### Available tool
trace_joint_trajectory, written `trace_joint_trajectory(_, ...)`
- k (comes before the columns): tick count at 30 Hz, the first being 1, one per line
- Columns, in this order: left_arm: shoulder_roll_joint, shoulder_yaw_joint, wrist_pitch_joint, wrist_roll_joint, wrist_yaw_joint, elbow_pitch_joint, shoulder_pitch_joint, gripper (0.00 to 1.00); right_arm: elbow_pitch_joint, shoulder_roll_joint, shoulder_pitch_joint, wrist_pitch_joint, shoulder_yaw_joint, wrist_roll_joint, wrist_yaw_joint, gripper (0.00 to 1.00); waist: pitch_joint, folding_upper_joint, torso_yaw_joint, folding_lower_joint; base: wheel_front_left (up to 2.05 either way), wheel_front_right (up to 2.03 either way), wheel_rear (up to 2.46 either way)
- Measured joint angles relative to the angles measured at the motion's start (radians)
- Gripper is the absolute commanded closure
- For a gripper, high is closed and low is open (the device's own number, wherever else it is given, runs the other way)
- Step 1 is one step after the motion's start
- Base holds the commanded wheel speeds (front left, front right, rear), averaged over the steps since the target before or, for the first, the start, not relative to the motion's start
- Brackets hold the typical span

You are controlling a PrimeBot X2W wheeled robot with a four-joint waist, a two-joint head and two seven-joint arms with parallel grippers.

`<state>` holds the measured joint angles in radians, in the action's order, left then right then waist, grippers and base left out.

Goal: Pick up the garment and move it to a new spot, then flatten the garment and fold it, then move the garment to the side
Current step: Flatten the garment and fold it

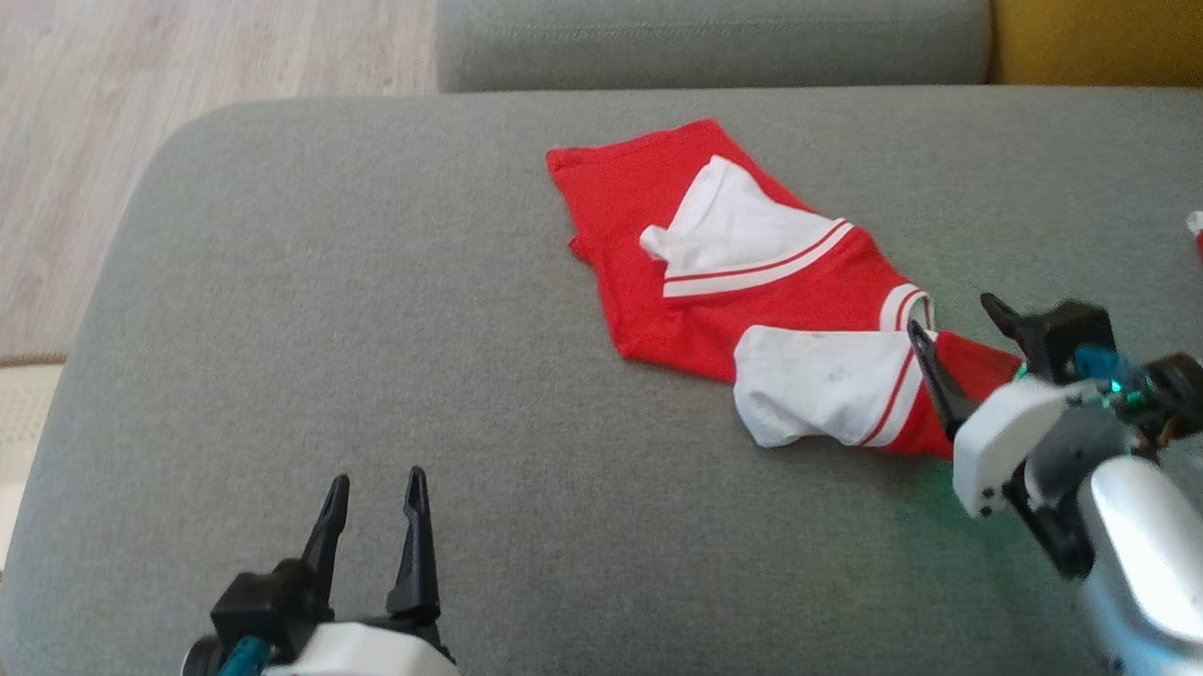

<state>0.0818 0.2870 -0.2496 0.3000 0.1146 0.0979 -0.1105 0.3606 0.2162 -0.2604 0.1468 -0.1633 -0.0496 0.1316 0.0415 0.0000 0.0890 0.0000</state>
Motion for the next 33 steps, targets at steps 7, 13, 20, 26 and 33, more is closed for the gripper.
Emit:
trace_joint_trajectory(7, -0.016, 0.007, 0.000, -0.009, -0.009, 0.004, 0.043, 0.00, 0.109, 0.102, -0.104, 0.145, -0.132, -0.177, 0.000, 0.00, 0.046, 0.0000, 0.034, 0.0001, 0.00, 0.00, 0.00)
trace_joint_trajectory(13, -0.022, -0.002, 0.000, -0.009, -0.011, 0.011, 0.045, 0.00, 0.084, 0.193, -0.109, 0.272, -0.282, -0.401, 0.000, 0.54, 0.061, 0.0000, 0.043, 0.0001, 0.00, 0.00, 0.00)
trace_joint_trajectory(20, -0.024, -0.009, 0.000, -0.010, -0.019, 0.011, 0.054, 0.00, -0.018, 0.268, -0.107, 0.304, -0.353, -0.505, 0.000, 1.00, 0.062, 0.0000, 0.022, 0.0001, 0.00, 0.00, 0.00)
trace_joint_trajectory(26, -0.024, -0.013, 0.000, -0.017, -0.019, 0.010, 0.054, 0.00, -0.157, 0.305, -0.041, 0.293, -0.374, -0.514, 0.000, 1.00, 0.064, 0.0000, -0.002, 0.0001, 0.00, 0.00, 0.00)
trace_joint_trajectory(33, -0.025, -0.016, 0.000, -0.026, -0.019, 0.008, 0.054, 0.00, -0.228, 0.301, 0.180, 0.293, -0.357, -0.492, 0.000, 1.00, 0.064, 0.0000, -0.034, 0.0001, 0.00, 0.00, 0.00)
